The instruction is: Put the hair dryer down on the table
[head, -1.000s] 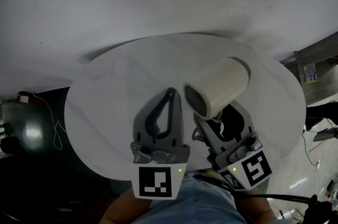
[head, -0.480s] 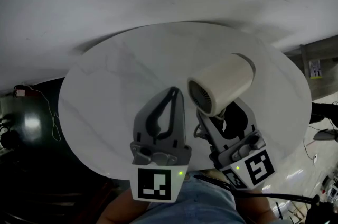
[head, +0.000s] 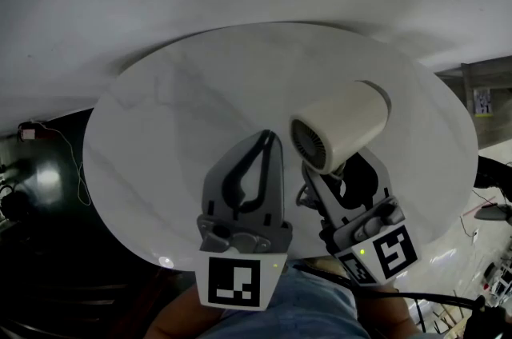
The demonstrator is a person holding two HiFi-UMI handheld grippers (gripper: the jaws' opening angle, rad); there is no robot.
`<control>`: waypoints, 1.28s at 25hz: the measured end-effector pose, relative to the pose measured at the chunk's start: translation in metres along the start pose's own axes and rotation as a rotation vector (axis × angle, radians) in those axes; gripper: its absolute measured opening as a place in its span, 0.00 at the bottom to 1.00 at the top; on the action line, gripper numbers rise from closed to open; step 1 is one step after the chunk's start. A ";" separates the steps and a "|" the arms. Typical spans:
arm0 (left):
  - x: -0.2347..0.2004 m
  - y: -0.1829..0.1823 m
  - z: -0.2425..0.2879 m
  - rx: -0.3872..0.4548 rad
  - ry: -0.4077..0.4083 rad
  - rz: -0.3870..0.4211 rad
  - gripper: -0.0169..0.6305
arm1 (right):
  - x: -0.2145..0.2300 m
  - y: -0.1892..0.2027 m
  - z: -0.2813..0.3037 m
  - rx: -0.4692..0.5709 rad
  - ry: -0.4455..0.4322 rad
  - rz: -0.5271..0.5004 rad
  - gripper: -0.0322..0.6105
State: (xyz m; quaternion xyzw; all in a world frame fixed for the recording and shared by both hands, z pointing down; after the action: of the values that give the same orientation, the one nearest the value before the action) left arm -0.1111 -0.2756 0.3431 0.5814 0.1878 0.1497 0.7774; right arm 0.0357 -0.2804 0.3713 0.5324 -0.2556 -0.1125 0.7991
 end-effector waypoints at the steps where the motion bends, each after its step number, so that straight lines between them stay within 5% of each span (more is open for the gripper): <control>1: -0.001 0.001 0.001 -0.004 -0.001 0.000 0.05 | 0.001 0.002 0.001 -0.004 0.000 0.001 0.40; 32: -0.032 0.032 0.020 -0.086 -0.071 -0.076 0.05 | 0.020 0.039 0.047 -0.209 0.024 0.075 0.40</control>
State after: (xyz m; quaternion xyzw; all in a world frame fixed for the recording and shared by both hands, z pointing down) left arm -0.1307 -0.2987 0.3826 0.5449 0.1756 0.1071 0.8129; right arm 0.0242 -0.3108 0.4271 0.4374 -0.2526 -0.1023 0.8570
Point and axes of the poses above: the fingertips, and each gripper's own axes: z forward along the fingers, x to its right, y out of its underside, the point moved 8 cm from there along -z, backward along the fingers, and after that the axes turned 9 degrees about y, right-handed, at the moved point
